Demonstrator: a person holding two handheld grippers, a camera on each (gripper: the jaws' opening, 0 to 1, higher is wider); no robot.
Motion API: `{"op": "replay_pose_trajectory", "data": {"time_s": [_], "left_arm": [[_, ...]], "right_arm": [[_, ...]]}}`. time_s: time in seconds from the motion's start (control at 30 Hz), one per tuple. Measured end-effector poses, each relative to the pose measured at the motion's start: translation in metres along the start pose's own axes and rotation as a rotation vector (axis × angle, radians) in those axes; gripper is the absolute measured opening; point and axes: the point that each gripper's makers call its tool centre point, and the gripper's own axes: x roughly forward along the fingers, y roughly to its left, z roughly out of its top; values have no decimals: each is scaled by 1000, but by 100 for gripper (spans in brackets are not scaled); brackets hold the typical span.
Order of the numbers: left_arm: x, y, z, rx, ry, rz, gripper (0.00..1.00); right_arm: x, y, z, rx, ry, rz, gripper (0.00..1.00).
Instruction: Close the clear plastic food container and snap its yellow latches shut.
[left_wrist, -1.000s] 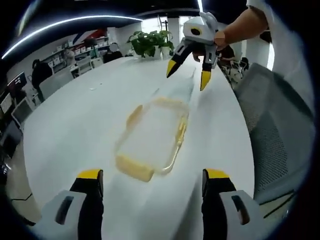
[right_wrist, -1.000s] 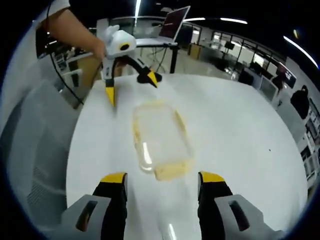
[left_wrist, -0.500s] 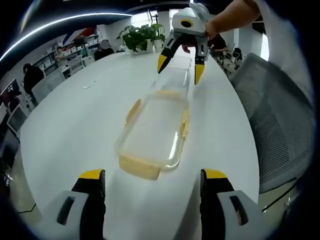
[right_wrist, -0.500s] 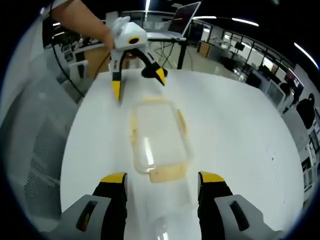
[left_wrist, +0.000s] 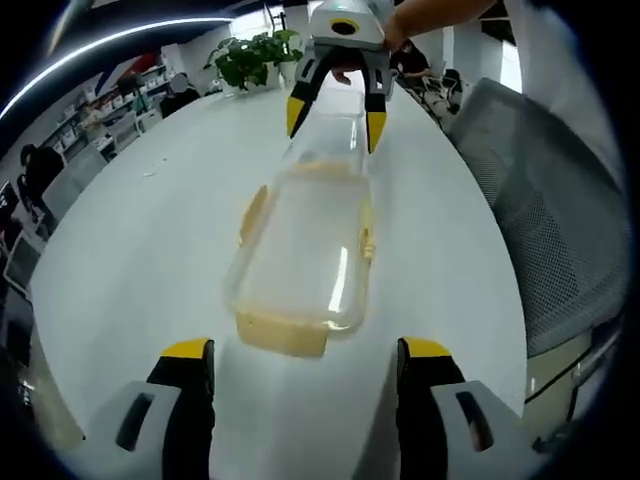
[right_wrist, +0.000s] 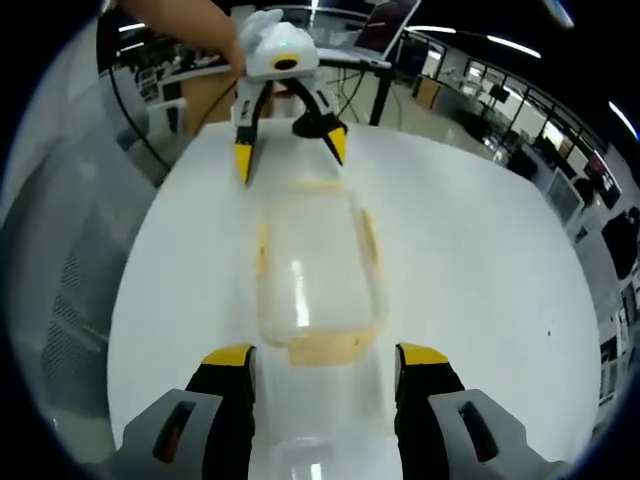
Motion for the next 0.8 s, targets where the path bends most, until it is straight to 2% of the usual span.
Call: {"op": "replay_pose_trajectory", "data": {"time_s": [0.33,0.47,0.8], "left_arm": [[5,3,0,101,56,-39,73],[8,5,-2,129,87,-55,68],[14,11,1,124,91,-82,65]], "right_arm": [[8,-3,0,-45,41,27,55],[13,-5,-1,-64,64,35,54],[25,-2,-5,-51,104,76,54]]}}
